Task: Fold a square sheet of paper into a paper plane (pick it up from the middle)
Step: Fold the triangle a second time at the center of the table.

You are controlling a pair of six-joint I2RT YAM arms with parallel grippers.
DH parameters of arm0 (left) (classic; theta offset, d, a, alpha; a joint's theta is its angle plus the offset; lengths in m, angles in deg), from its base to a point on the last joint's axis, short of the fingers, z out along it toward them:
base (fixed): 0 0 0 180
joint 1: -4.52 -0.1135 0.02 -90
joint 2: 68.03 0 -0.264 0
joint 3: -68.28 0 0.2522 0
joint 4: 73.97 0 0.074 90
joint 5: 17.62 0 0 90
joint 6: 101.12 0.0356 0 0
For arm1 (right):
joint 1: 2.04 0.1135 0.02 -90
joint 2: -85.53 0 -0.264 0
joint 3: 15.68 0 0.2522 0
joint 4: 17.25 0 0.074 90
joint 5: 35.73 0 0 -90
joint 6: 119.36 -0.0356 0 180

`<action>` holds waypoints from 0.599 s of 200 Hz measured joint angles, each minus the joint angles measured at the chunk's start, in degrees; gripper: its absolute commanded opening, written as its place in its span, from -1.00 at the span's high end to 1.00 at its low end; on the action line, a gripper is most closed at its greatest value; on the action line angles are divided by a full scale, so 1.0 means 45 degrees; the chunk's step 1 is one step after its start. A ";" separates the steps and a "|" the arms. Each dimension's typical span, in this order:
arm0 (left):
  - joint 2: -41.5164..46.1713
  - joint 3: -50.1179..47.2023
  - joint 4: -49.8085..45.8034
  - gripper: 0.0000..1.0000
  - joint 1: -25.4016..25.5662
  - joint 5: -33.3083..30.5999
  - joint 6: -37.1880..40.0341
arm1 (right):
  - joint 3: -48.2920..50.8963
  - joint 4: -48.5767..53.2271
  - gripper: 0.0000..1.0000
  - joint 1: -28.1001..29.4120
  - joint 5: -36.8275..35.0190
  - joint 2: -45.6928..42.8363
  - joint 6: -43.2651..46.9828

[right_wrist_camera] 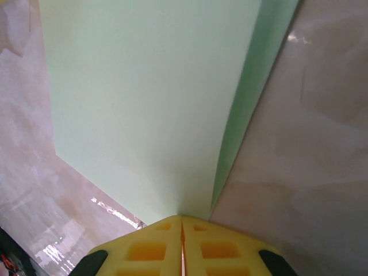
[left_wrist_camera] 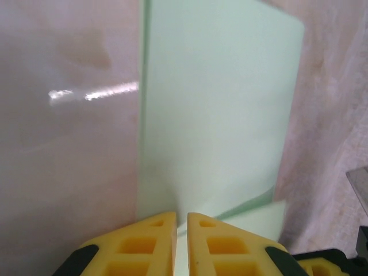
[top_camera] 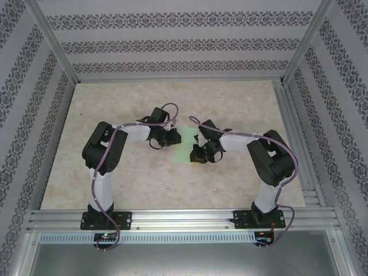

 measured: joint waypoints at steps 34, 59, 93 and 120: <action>-0.0180 0.0447 -0.0194 0.70 -0.0772 -0.0306 0.0466 | -0.0015 0.0010 0.82 0.0000 0.0000 0.0000 0.0000; -0.0039 0.0471 -0.0267 0.69 -0.1035 -0.0505 0.0549 | -0.0034 0.0034 0.81 0.0000 0.0000 -0.0015 0.0000; 0.1258 -0.0194 -0.0199 0.70 -0.0325 -0.0520 0.0437 | -0.0029 0.0039 0.79 0.0000 -0.0034 -0.0131 0.0005; 0.1637 -0.0729 0.0321 0.74 0.0903 -0.0500 -0.0058 | -0.0010 0.0024 0.74 -0.0019 -0.0092 -0.0432 -0.0019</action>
